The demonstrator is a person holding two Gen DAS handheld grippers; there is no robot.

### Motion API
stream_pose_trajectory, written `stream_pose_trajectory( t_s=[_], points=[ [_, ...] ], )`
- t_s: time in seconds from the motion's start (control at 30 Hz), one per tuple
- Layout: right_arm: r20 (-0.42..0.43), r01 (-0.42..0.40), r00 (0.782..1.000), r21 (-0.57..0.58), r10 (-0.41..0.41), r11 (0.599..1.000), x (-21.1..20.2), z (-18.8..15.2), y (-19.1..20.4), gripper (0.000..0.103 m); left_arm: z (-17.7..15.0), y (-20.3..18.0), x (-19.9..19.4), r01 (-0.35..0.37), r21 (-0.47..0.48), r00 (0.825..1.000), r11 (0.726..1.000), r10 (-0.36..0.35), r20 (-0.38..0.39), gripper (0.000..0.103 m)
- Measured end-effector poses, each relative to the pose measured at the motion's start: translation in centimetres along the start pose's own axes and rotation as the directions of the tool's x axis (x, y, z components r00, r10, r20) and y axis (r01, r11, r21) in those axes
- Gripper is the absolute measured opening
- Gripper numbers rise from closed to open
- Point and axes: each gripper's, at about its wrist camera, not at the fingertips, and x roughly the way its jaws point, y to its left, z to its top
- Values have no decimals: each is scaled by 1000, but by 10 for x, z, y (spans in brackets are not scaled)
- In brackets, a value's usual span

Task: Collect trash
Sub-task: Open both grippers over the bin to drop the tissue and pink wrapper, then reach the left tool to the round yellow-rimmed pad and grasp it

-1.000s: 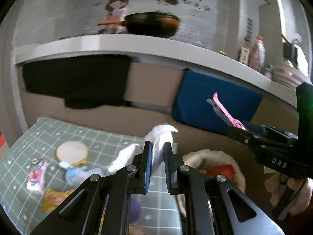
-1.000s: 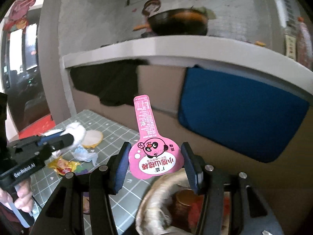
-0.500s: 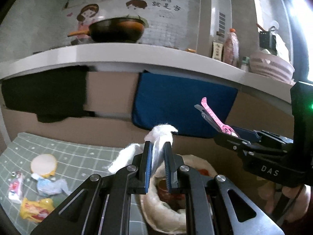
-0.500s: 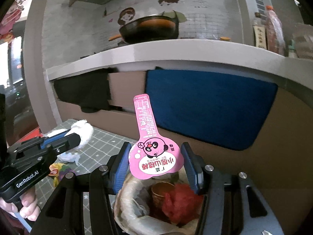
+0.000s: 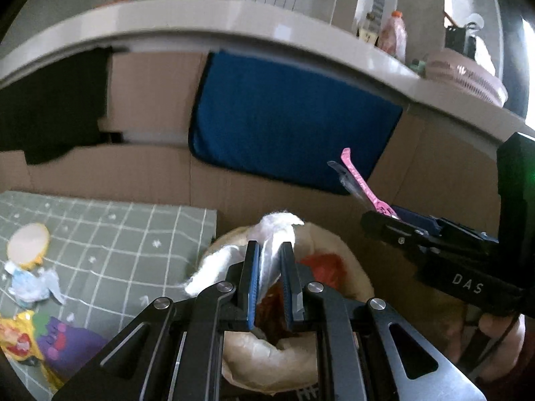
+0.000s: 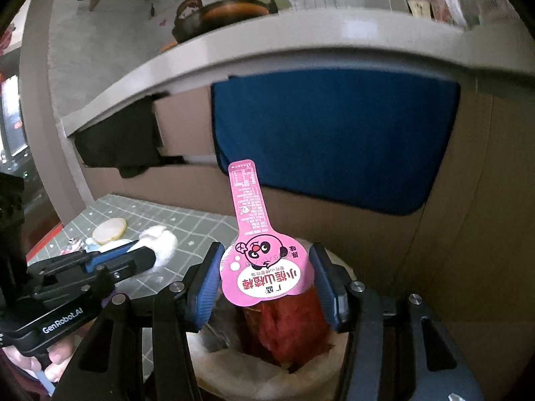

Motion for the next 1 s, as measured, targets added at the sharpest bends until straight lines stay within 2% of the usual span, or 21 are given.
stream_pose_trajectory(
  t_s=[0.47,0.57,0.63,0.77,0.83,1.0],
  points=[
    [-99,17,995,53,-12,998,38,-30,-21,50,-15,10,46,31,-47,995,998,-35,-90,13],
    [-115,23,993,71,-15,997,42,-30,-23,50,-16,14,51,70,-71,991,995,-78,-106,17],
    [-123,31,992,76,-21,997,44,-32,-24,50,-16,17,55,87,-87,987,992,-98,-126,29],
    [-127,29,992,70,-20,997,45,-36,-22,52,-14,24,54,127,-133,980,983,-146,-139,40],
    [-125,38,992,63,-30,997,45,-37,-20,53,-12,27,49,128,-139,981,982,-146,-129,42],
    [-120,40,992,62,-32,997,42,-37,-18,53,-9,36,31,85,-144,991,986,-98,-88,43]
  ],
)
